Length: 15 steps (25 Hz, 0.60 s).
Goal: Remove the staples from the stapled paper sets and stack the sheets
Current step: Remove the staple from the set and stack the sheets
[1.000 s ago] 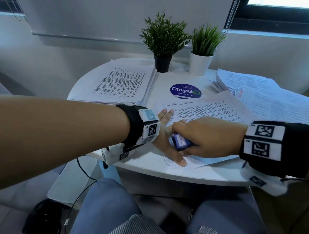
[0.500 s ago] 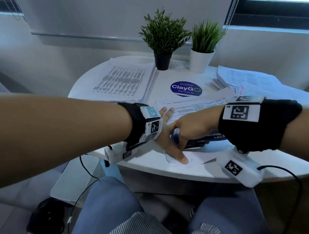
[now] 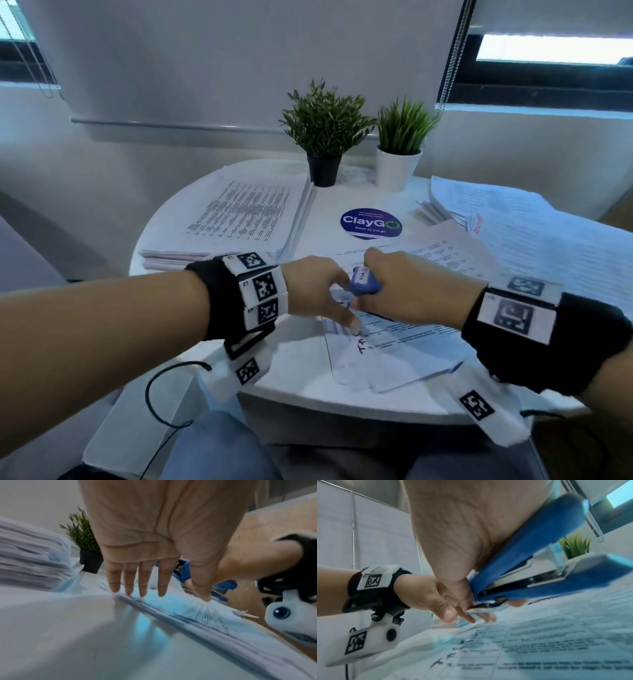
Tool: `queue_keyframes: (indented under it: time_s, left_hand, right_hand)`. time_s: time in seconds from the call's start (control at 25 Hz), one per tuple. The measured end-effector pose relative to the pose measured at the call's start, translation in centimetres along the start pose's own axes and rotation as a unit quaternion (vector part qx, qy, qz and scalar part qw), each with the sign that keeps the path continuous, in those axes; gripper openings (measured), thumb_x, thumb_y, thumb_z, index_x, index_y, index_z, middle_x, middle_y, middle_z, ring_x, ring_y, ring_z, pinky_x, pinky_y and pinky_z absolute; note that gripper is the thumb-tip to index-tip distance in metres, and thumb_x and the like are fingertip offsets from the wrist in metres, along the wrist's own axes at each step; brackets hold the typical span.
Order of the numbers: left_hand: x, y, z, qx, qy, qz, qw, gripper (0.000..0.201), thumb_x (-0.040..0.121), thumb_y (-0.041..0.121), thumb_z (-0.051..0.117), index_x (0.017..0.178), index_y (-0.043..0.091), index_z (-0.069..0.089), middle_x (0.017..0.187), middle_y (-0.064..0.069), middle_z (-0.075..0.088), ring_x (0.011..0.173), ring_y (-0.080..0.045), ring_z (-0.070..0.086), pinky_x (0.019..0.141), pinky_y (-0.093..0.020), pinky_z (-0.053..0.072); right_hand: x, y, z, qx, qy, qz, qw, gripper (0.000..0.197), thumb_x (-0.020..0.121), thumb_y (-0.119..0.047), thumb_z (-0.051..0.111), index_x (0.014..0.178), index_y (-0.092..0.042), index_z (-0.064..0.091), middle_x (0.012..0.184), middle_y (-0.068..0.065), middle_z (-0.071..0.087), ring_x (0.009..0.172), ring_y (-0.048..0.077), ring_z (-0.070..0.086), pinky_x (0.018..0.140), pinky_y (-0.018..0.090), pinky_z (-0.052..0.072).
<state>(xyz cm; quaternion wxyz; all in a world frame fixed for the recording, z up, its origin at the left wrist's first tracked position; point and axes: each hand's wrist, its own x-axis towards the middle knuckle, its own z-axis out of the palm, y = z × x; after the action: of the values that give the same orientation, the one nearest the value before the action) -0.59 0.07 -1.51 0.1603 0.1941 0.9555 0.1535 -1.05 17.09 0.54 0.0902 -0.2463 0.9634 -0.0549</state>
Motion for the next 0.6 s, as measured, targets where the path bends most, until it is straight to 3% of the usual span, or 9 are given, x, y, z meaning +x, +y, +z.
queue_keyframes:
  time_s: [0.08, 0.2, 0.4, 0.6]
  left_hand:
    - [-0.4, -0.2, -1.1, -0.055, 0.058, 0.017, 0.997, 0.041, 0.079, 0.041, 0.076, 0.109, 0.013, 0.071, 0.105, -0.003, 0.071, 0.093, -0.019, 0.063, 0.089, -0.034, 0.050]
    - [-0.7, -0.3, -1.6, -0.125, 0.141, 0.030, 0.982, 0.017, 0.077, 0.027, 0.080, 0.086, 0.014, 0.074, 0.080, 0.002, 0.071, 0.077, -0.014, 0.065, 0.080, -0.036, 0.054]
    - [-0.9, -0.5, -1.9, -0.202, 0.183, 0.041, 0.961, 0.014, 0.074, 0.017, 0.082, 0.085, 0.009, 0.077, 0.072, 0.000, 0.068, 0.065, -0.005, 0.058, 0.076, -0.027, 0.051]
    - [-1.6, -0.6, -1.8, -0.201, 0.175, 0.057, 0.962, 0.016, 0.076, 0.015, 0.081, 0.090, 0.008, 0.078, 0.070, 0.002, 0.069, 0.057, 0.006, 0.055, 0.065, -0.010, 0.045]
  right_hand:
    - [0.0, 0.2, -0.8, 0.037, 0.053, -0.005, 0.998, 0.041, 0.086, -0.052, 0.061, 0.090, -0.020, 0.036, 0.080, -0.004, 0.051, 0.064, 0.010, 0.046, 0.052, 0.029, 0.033]
    - [0.3, 0.2, -1.4, 0.082, 0.064, -0.009, 0.995, 0.043, 0.084, -0.052, 0.064, 0.088, -0.019, 0.038, 0.078, -0.003, 0.053, 0.065, 0.011, 0.050, 0.053, 0.029, 0.037]
    - [0.2, 0.3, -2.5, 0.127, 0.054, -0.009, 0.990, 0.043, 0.083, -0.053, 0.065, 0.087, -0.019, 0.039, 0.080, -0.002, 0.055, 0.063, 0.012, 0.050, 0.052, 0.028, 0.038]
    - [0.0, 0.2, -2.4, 0.156, 0.023, -0.013, 0.987, 0.037, 0.085, -0.049, 0.063, 0.085, -0.022, 0.038, 0.083, 0.003, 0.061, 0.066, 0.021, 0.057, 0.063, 0.042, 0.052]
